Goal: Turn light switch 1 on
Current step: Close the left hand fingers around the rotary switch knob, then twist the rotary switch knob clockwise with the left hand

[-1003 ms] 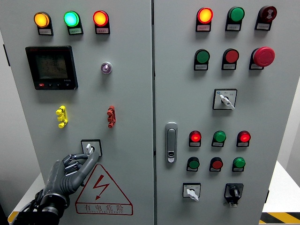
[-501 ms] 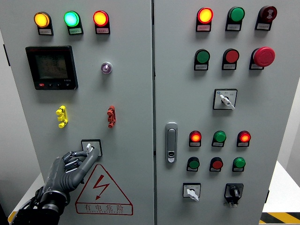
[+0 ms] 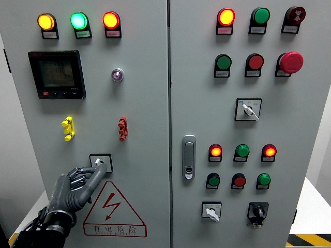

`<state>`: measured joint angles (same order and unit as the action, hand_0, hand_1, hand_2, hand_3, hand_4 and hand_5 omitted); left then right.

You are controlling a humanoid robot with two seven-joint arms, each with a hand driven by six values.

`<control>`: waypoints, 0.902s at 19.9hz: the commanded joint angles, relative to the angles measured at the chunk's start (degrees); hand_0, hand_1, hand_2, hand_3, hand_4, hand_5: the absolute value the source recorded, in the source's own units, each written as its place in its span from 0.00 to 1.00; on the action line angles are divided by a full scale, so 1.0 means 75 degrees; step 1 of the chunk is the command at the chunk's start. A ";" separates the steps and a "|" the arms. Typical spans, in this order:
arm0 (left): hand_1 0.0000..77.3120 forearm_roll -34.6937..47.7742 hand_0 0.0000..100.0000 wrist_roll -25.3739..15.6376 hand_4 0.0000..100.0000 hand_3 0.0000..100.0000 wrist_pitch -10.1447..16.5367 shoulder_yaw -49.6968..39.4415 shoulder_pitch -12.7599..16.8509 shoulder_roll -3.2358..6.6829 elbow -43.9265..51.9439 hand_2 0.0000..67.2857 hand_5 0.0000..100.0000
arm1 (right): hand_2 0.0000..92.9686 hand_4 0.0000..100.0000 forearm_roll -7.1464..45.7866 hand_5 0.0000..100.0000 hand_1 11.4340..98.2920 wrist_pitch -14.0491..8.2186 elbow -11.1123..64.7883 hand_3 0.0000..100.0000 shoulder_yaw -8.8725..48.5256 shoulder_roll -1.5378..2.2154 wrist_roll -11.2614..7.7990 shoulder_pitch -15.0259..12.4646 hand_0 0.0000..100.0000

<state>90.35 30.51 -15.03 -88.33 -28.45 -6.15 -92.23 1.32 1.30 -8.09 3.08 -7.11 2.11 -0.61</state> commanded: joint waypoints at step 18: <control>0.71 0.0000 0.00 0.0139 1.00 0.93 0.0000 0.0059 -0.0110 0.0012 0.0016 0.74 0.90 | 0.00 0.19 0.0000 0.10 0.10 0.0003 0.0000 0.20 0.0011 -0.0001 0.0000 0.0000 0.00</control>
<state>90.35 31.54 -15.05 -87.94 -29.27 -6.08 -92.11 1.32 1.31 -8.09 3.12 -7.12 2.11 -0.62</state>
